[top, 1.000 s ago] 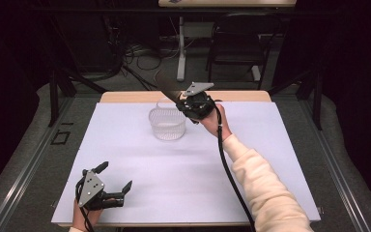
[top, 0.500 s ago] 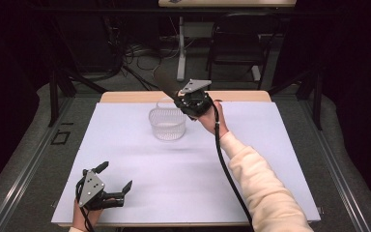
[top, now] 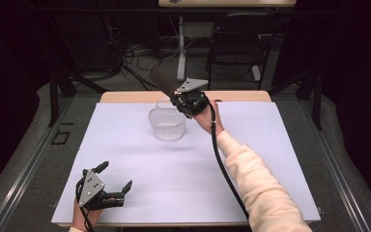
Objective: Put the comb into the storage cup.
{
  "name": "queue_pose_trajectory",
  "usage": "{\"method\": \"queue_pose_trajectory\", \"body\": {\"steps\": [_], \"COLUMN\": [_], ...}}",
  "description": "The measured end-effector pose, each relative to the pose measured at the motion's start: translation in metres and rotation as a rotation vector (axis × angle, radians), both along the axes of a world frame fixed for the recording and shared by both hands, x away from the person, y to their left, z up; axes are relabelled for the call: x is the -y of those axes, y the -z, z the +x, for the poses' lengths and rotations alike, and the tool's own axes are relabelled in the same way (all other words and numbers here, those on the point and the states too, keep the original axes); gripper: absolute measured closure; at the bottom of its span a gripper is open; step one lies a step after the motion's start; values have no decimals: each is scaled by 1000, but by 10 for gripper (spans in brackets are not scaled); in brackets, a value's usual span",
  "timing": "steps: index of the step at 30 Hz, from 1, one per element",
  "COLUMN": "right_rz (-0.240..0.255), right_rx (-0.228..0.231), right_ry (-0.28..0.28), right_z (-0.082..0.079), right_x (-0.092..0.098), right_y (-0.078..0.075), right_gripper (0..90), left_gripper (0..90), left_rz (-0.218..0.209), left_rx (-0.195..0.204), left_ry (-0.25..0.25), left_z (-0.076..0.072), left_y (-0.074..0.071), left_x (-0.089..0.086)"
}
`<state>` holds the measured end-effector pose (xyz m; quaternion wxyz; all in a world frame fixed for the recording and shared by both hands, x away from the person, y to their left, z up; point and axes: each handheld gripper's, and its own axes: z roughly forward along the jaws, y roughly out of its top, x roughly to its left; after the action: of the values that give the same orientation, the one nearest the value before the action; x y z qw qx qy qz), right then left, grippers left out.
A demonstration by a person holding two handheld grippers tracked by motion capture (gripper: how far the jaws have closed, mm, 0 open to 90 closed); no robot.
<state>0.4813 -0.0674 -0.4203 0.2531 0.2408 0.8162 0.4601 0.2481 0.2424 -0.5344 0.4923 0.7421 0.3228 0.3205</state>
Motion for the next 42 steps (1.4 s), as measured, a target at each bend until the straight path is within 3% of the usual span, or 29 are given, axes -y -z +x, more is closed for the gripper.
{"method": "queue_pose_trajectory", "body": {"steps": [16, 42], "right_rz": [31, 4], "right_rx": [28, 46], "right_ry": [-2, -41], "right_z": [3, 8], "right_x": [-6, -19], "right_y": [3, 5], "right_gripper": [724, 724], "left_gripper": [12, 15], "left_rz": [0, -4], "left_rx": [7, 6], "left_ry": [0, -4], "left_z": [0, 0], "left_y": [-1, 0], "left_x": [-1, -1]}}
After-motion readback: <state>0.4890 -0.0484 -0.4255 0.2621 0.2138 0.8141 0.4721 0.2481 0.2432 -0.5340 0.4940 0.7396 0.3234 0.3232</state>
